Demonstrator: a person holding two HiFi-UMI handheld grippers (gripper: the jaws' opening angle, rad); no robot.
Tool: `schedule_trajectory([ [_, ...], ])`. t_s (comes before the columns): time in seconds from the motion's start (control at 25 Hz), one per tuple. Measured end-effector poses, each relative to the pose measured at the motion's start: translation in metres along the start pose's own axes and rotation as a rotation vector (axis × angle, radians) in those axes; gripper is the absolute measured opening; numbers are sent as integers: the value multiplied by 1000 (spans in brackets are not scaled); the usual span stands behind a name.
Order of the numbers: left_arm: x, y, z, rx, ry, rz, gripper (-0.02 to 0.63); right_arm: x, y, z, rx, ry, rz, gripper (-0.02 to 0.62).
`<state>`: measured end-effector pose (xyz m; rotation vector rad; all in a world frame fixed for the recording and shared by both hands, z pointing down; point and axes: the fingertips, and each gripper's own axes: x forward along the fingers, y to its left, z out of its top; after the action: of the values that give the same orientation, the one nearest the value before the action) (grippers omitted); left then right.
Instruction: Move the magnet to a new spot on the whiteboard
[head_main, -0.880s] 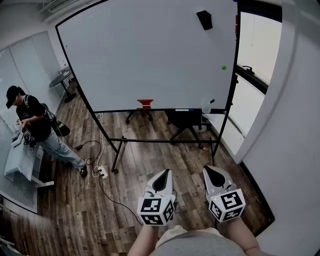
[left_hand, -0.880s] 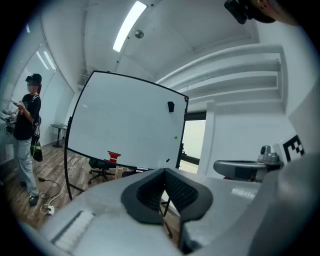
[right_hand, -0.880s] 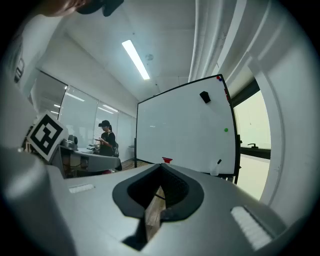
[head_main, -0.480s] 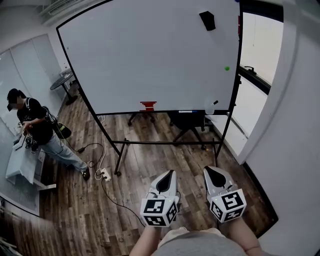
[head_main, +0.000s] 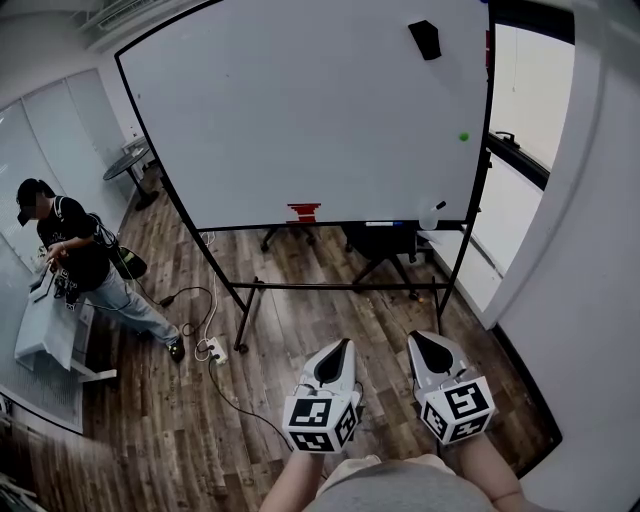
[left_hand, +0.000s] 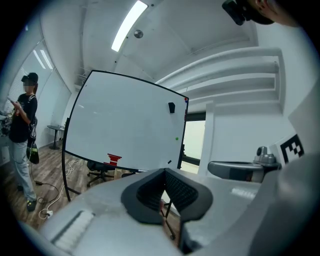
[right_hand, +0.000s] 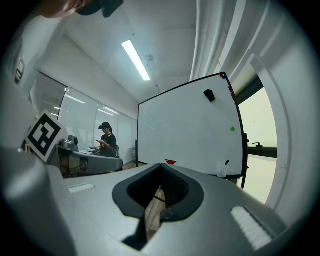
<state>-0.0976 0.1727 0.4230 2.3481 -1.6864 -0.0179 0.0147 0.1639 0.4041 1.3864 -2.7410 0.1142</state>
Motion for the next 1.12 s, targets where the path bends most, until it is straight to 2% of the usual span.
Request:
schedule_trajectory([
  [0.28, 7, 7, 4, -3, 3, -13, 3, 9, -1, 6, 6, -13, 0, 1],
  [0.64, 20, 11, 8, -8, 4, -33, 3, 14, -16, 7, 1, -6, -43, 2],
  [1.12, 88, 16, 15, -2, 6, -32, 3, 58, -81, 20, -36, -1, -69, 2],
])
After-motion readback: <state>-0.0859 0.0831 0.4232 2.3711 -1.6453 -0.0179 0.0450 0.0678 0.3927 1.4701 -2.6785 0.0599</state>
